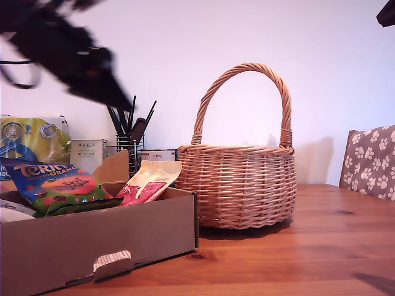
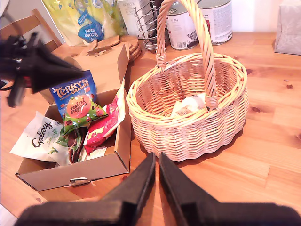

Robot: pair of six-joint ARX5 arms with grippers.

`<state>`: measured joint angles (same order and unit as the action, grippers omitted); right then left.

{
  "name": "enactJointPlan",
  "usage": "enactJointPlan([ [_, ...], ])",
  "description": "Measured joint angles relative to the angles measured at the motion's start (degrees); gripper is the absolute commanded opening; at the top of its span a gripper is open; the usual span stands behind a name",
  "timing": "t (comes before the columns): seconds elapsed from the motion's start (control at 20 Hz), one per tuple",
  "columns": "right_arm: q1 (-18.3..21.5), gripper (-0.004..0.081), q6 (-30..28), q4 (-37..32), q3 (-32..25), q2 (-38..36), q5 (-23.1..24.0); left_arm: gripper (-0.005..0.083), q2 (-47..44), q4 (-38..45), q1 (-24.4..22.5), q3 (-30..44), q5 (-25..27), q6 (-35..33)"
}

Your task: Move the bags of Easter eggs from the cardboard box on the left into the woven basket on the right side.

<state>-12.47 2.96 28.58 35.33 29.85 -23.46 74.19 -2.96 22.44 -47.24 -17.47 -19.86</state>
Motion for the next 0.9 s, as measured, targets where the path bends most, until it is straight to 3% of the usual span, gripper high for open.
enactJointPlan([
  [0.2, 0.0, -0.0013, 0.0, -0.02, 0.0, 0.0, 0.0, -0.0023, -6.82, -1.14, -8.39, 0.33, -4.35, 0.09],
  [0.35, 0.0, -0.0013, 0.0, 0.0, 0.0, 0.0, 0.0, -0.0021, -7.02, -2.47, -12.79, 0.33, -6.12, 0.04],
  [0.4, 0.0, -0.0013, 0.0, 0.0, 0.0, 0.0, 0.0, 0.0021, -6.69, -3.34, -13.88, 0.33, -6.14, 0.04],
  [0.45, 0.0, -0.0013, 0.0, 0.0, 0.0, 0.0, 0.0, 0.0142, -6.23, -3.87, -15.23, 0.33, -6.21, 0.61],
  [0.55, 0.0, -0.0013, 0.0, 0.0, 0.0, 0.0, 0.0, 0.0479, -5.64, -4.42, -18.53, 0.33, -6.34, 5.46],
  [0.6, 0.0, -0.0013, 0.0, 0.0, 0.0, 0.0, 0.0, 0.0553, -5.38, -4.98, -20.61, 0.2, -6.25, 7.28],
  [0.7, 0.0, -0.0013, 0.0, 0.0, 0.0, 0.0, 0.0, 0.0571, -3.74, -10.6, -23.5, -2.36, -6.4, 10.19],
  [0.9, 0.0, -0.0013, 0.0, 0.0, 0.0, 0.02, 0.0, 0.0571, 3.85, -23.78, -22.91, -15.12, -6.64, 7.82],
])
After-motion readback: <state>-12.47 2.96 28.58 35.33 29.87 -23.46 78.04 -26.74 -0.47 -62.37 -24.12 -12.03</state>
